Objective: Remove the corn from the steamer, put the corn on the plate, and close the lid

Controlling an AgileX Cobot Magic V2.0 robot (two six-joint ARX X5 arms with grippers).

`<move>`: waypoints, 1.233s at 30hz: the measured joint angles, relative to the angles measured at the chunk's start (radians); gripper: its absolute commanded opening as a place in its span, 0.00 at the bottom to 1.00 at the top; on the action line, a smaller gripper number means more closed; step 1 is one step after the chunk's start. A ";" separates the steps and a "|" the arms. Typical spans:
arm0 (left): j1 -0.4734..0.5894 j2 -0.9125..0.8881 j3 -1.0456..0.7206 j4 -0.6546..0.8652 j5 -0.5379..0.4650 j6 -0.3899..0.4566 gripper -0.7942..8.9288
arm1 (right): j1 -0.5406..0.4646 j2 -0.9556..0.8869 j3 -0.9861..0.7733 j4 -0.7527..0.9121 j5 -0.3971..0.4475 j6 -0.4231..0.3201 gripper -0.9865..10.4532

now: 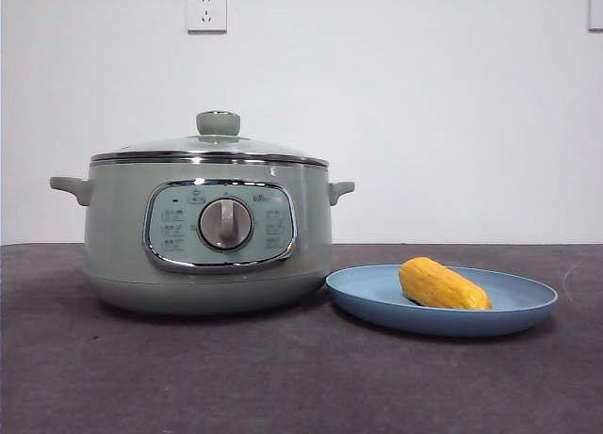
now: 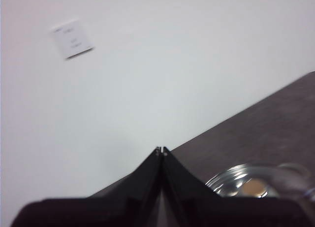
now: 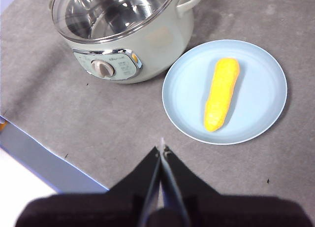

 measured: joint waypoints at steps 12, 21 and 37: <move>0.015 -0.373 -0.652 0.208 -0.278 -0.099 0.08 | 0.000 0.000 0.000 0.000 0.000 0.000 0.09; 0.015 -0.558 -0.925 0.241 -0.364 -0.150 0.08 | 0.000 0.000 0.000 0.000 0.000 0.000 0.09; 0.015 -0.784 -1.155 0.201 -0.389 -0.327 0.08 | 0.000 0.000 0.000 -0.001 0.000 0.000 0.09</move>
